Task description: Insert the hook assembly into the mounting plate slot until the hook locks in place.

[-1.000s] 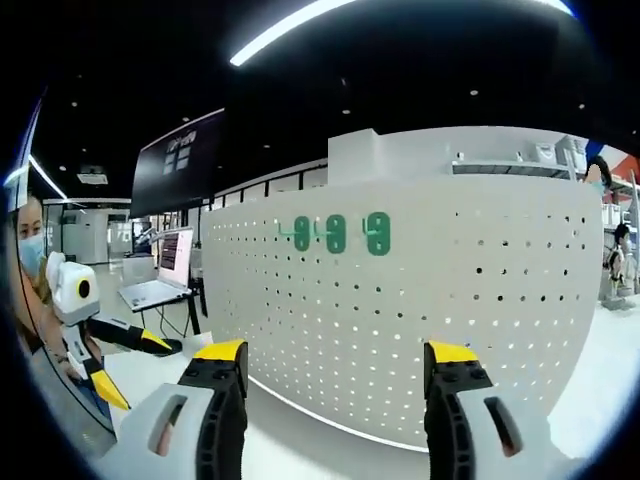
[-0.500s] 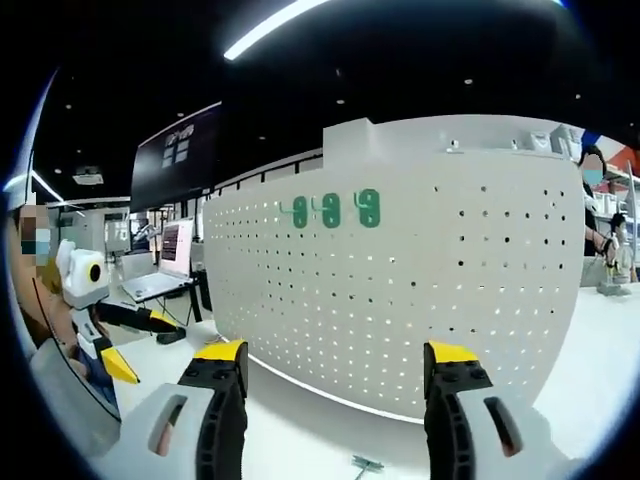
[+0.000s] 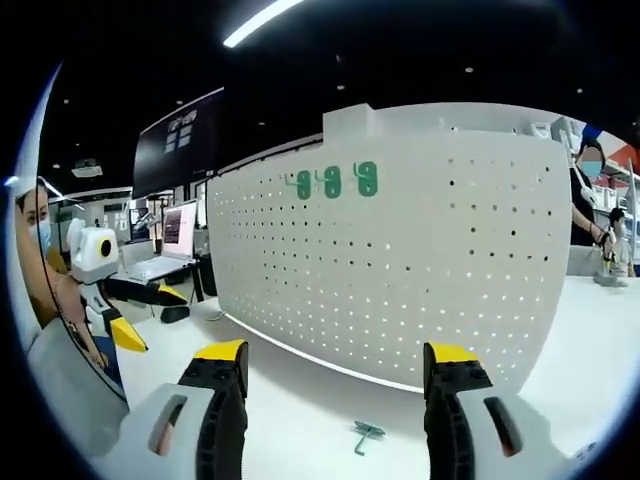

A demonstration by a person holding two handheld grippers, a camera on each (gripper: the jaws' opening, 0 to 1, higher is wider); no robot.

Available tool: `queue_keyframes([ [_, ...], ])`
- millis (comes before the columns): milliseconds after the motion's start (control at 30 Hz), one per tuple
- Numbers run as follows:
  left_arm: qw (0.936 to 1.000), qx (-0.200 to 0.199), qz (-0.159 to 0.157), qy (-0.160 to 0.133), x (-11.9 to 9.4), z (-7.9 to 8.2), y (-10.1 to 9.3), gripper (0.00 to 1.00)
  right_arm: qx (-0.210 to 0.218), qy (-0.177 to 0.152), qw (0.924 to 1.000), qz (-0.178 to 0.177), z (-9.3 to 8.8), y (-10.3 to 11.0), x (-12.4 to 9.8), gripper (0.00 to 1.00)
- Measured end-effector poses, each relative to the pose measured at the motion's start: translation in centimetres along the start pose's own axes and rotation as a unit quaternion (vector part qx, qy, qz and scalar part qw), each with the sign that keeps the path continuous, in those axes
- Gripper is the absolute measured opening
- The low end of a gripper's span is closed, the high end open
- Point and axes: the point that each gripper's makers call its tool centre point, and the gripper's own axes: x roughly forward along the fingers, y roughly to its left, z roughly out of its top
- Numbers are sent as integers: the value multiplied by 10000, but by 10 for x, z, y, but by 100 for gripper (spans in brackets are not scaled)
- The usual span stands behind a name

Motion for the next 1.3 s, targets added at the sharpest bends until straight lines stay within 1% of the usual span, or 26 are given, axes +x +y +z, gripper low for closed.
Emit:
queue_keyframes([
  [233,10000,-26,12,14,-1,-3,1,78,-12,98,9999,59,-9,7,-3,69],
  [367,10000,-48,19,46,-2,-7,1,78,37,185,9998,44,-17,6,-8,69],
  [700,9999,-86,-3,120,-2,-16,-2,78,164,336,9993,-7,-29,0,-18,69],
  [900,9998,-92,-11,162,-2,-20,-3,78,104,487,9988,45,-39,2,-23,69],
  [1100,9997,-152,-30,213,-3,-26,-5,78,166,588,9981,14,-47,2,-31,69],
  [1300,9995,-195,-43,229,-2,-28,-5,78,229,661,9975,13,-53,3,-37,69],
])
